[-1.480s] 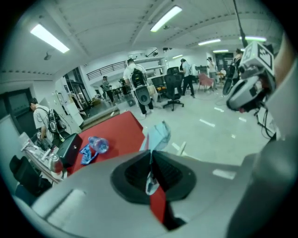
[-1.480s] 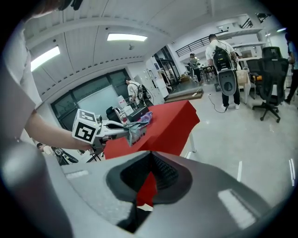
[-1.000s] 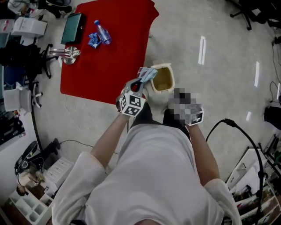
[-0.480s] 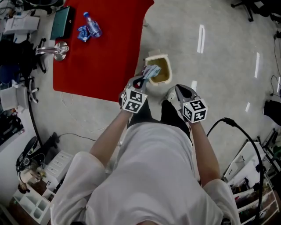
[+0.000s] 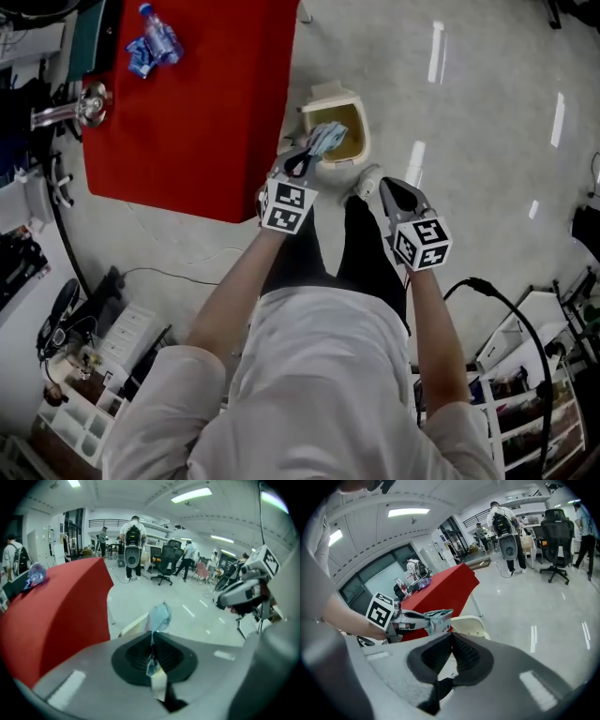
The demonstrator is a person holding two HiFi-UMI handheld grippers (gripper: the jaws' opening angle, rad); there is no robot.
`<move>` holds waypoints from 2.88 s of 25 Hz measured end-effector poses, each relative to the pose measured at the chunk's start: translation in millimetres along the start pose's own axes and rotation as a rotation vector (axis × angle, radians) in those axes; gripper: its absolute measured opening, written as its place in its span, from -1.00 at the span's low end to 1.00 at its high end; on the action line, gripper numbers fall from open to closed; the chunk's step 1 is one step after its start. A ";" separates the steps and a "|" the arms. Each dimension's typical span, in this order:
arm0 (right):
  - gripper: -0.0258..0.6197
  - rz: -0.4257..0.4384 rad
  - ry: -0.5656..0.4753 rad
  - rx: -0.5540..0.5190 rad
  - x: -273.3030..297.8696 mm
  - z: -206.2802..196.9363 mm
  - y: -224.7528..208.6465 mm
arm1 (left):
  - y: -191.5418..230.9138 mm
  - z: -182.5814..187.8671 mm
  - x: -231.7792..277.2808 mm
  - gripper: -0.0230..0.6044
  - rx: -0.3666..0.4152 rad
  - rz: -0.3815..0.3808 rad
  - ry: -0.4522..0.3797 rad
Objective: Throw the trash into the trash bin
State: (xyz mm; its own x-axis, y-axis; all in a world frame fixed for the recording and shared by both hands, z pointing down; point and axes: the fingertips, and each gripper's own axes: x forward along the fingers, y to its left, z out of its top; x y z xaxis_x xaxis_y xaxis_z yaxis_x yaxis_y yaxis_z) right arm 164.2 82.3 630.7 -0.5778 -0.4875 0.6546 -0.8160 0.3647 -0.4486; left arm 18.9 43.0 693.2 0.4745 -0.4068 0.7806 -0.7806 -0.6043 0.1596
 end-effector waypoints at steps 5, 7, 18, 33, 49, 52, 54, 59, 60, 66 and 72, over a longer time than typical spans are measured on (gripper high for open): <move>-0.92 -0.010 0.021 0.046 24.9 -33.2 -24.1 | 3.1 -28.2 53.7 -0.91 -0.028 -0.004 0.031; -0.92 -0.010 0.027 0.050 36.9 -43.4 -34.0 | 5.0 -38.1 72.7 -0.91 -0.041 -0.003 0.038; -0.92 0.006 0.050 0.078 99.3 -98.7 -81.0 | 14.7 -106.9 161.3 -0.90 -0.157 -0.016 0.058; -0.92 0.014 0.059 0.109 97.8 -121.2 -66.0 | 2.8 -124.5 157.0 -0.57 -0.194 -0.031 0.049; -0.92 -0.008 0.001 0.048 53.4 -61.6 -38.1 | -17.9 -64.5 65.3 -0.80 -0.113 -0.053 0.014; -0.92 -0.007 0.000 0.037 41.4 -49.1 -25.9 | -22.9 -46.9 41.0 -0.84 -0.090 -0.062 0.008; -0.92 -0.006 0.000 0.033 32.7 -42.8 -17.6 | -26.3 -37.3 25.0 -0.88 -0.077 -0.067 0.007; -0.92 0.003 0.002 0.003 4.0 -26.5 8.7 | -36.1 -15.9 -21.8 -0.91 -0.050 -0.076 0.007; -0.92 0.005 0.001 -0.005 -1.5 -22.7 13.7 | -38.1 -12.3 -30.6 -0.91 -0.045 -0.082 0.006; -0.92 0.008 -0.015 -0.059 -30.9 0.6 36.8 | -53.0 3.7 -81.4 -0.91 -0.033 -0.147 -0.003; -0.92 0.007 -0.025 -0.079 -55.1 10.0 55.4 | -57.5 9.9 -118.8 -0.91 -0.009 -0.176 -0.029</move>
State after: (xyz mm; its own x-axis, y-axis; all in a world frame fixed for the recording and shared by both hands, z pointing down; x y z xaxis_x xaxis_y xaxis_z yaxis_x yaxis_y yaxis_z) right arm 150.6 121.4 563.7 -0.5845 -0.5038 0.6361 -0.8084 0.4292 -0.4029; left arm 11.4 119.3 585.3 0.6157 -0.3146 0.7225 -0.6877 -0.6621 0.2977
